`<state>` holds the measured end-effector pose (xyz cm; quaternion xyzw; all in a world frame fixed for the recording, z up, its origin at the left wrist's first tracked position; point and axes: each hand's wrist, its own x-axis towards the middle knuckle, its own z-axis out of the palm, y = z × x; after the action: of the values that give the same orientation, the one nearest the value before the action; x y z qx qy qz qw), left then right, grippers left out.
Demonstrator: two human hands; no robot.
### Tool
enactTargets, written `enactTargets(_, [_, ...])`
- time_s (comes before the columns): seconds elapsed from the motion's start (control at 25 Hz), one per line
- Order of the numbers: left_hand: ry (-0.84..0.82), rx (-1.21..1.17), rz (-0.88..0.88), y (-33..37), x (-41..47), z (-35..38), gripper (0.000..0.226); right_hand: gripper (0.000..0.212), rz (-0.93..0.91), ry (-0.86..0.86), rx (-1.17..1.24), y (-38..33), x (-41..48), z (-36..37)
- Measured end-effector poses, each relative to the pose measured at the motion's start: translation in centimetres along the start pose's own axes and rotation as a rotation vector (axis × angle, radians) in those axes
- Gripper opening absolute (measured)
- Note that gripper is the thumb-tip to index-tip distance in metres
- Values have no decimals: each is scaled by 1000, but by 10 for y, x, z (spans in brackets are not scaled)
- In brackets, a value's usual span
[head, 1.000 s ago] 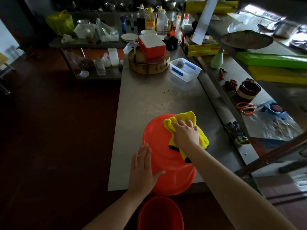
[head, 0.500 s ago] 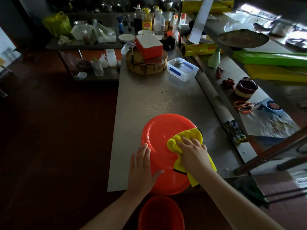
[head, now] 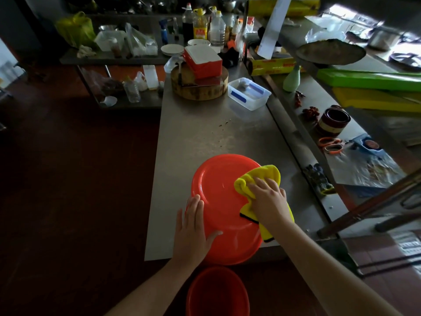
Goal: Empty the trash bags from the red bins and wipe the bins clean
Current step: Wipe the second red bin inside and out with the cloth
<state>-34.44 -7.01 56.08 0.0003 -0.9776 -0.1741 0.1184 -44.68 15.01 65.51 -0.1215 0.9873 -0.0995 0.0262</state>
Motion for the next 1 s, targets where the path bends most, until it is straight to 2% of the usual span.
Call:
enactTargets(0.16, [24, 3, 4, 0, 0, 2, 102, 47, -45, 40, 43, -7, -44, 5])
enactTargets(0.36, [67, -99, 24, 0, -1, 2, 98, 45, -171, 40, 28, -36, -47, 10])
enactTargets(0.52, [91, -181, 15, -4, 0, 3, 93, 43, -264, -67, 48, -58, -22, 13])
enactTargets(0.64, [49, -184, 1, -5, 2, 5, 103, 44, -296, -113, 58, -71, 8, 12])
enactTargets(0.88, [16, -179, -31, -7, 3, 7, 105, 49, -275, -122, -39, -95, 65, 6])
enactTargets(1.0, [30, -176, -25, -6, 3, 8, 103, 44, -229, -100, -72, -84, 81, 0])
